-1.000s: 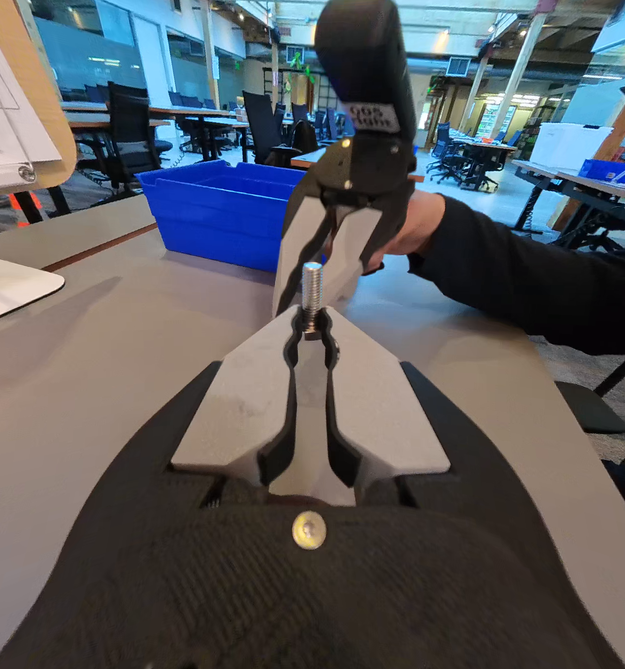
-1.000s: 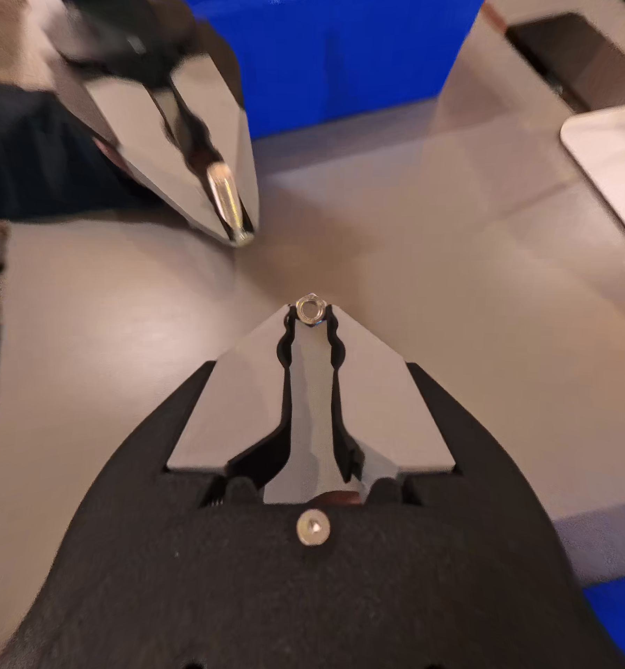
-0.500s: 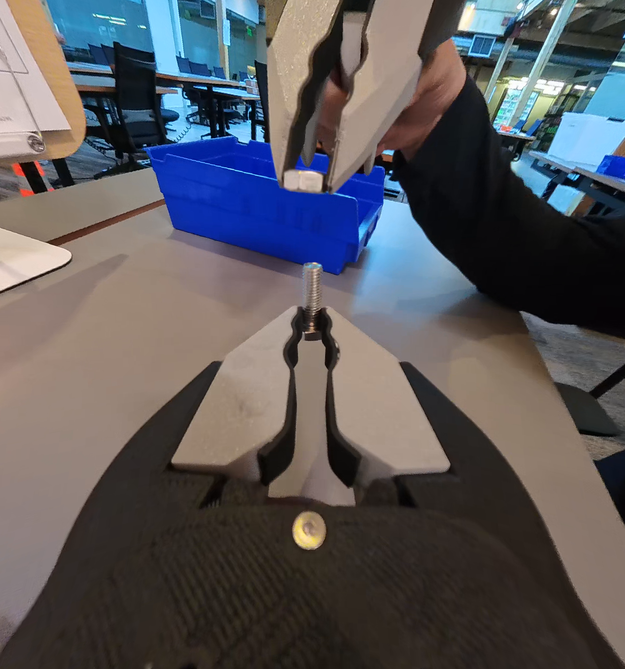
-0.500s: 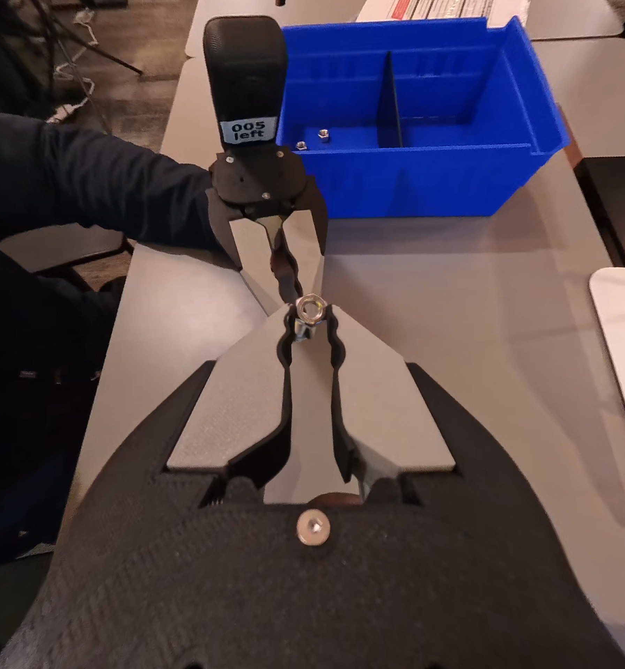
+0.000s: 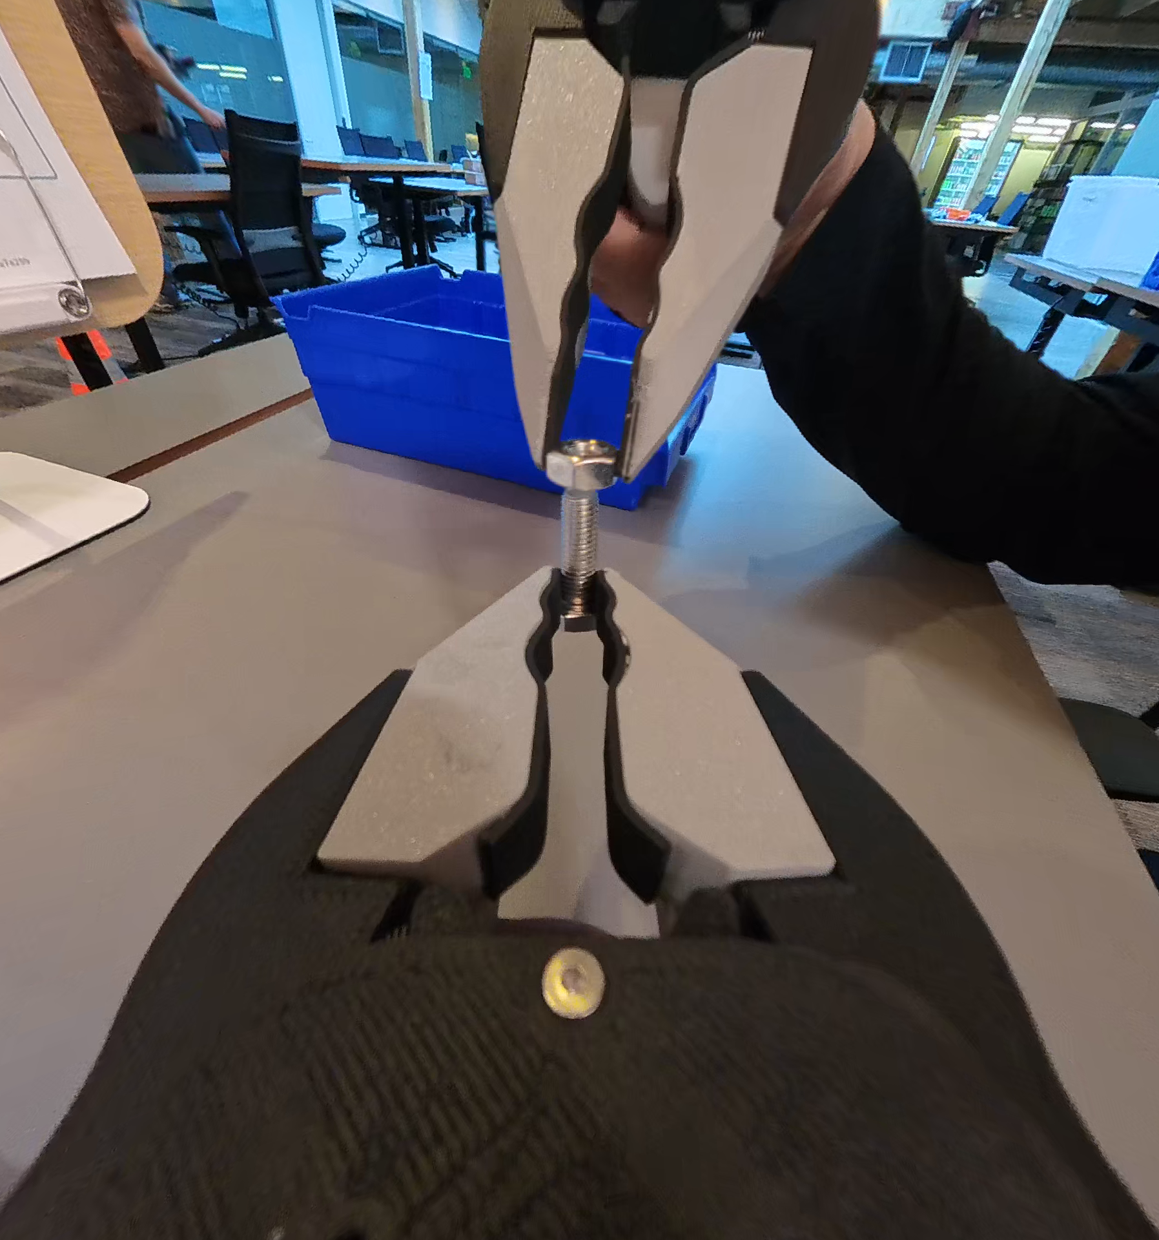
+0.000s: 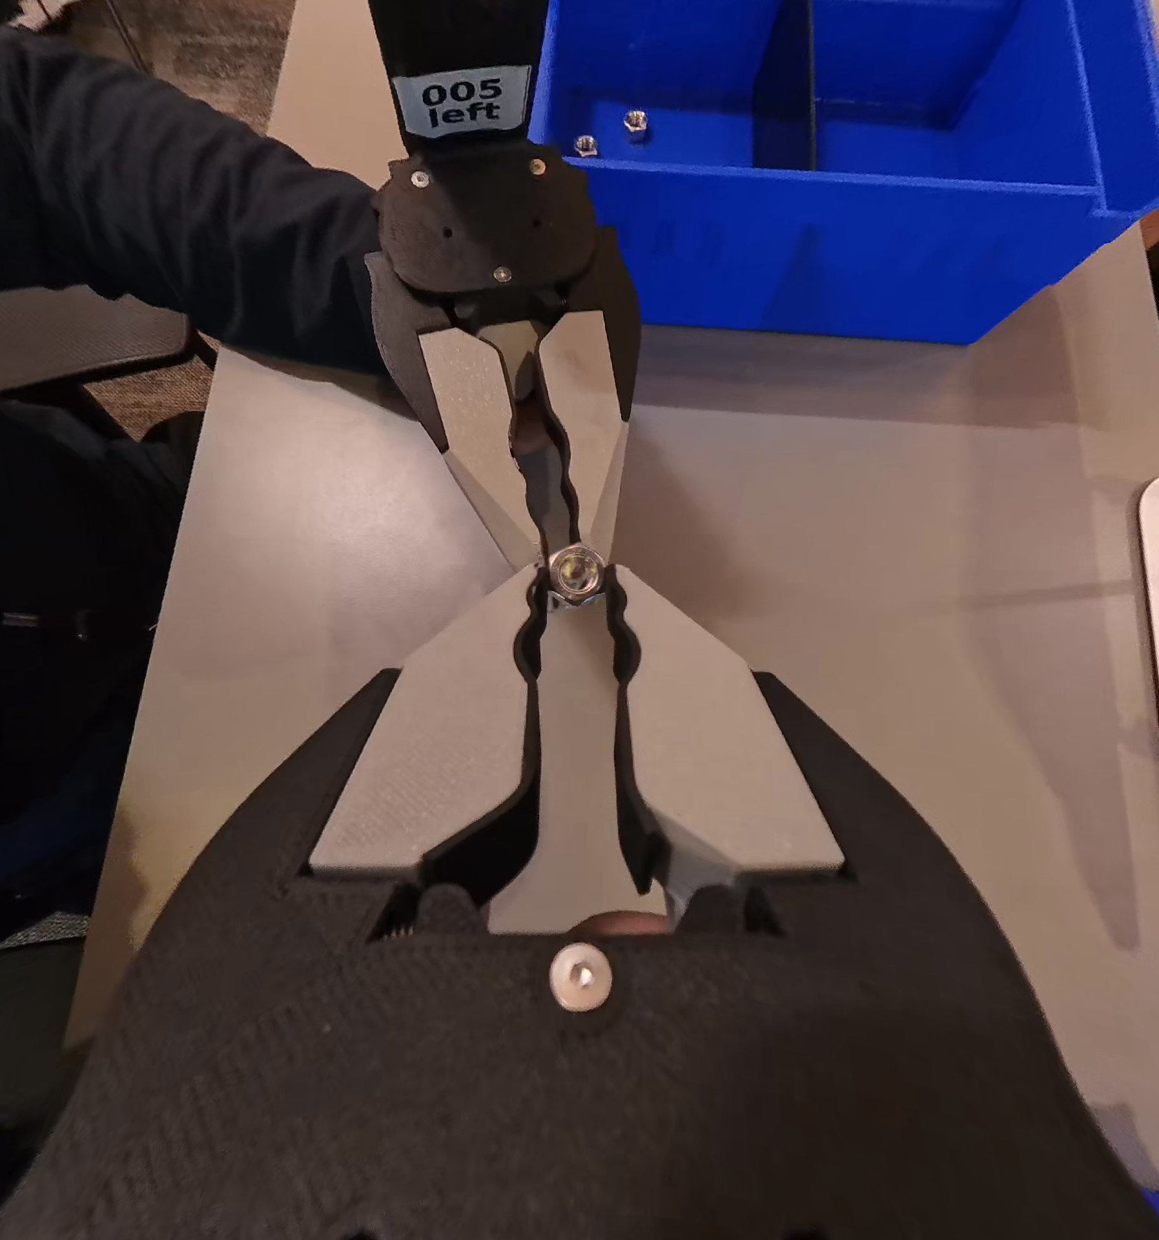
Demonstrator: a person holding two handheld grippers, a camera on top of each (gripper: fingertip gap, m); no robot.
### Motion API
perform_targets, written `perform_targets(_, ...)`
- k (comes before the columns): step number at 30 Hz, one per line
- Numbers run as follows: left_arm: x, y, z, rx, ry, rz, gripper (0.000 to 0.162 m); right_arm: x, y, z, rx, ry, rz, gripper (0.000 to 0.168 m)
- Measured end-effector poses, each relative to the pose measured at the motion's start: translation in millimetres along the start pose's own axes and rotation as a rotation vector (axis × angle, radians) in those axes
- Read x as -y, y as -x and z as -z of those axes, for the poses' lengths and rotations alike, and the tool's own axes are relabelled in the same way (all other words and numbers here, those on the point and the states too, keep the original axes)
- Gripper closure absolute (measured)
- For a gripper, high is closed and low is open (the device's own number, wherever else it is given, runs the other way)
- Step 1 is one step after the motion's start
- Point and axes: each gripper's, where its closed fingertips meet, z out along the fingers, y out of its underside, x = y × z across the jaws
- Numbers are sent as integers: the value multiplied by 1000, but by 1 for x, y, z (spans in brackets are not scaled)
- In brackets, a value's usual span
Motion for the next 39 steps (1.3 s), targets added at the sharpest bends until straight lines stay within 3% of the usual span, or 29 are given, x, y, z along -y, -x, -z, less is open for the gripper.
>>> perform_targets(28,4,2,1,27,-17,-12,156,2,-2,-4,2,-33,-2,154)
perform_targets(32,7,5,3,39,-30,-8,156,1,-6,0,-30,-33,12,145)
perform_targets(39,13,7,7,33,-65,19,156,30,-3,24,-25,-330,23,132)
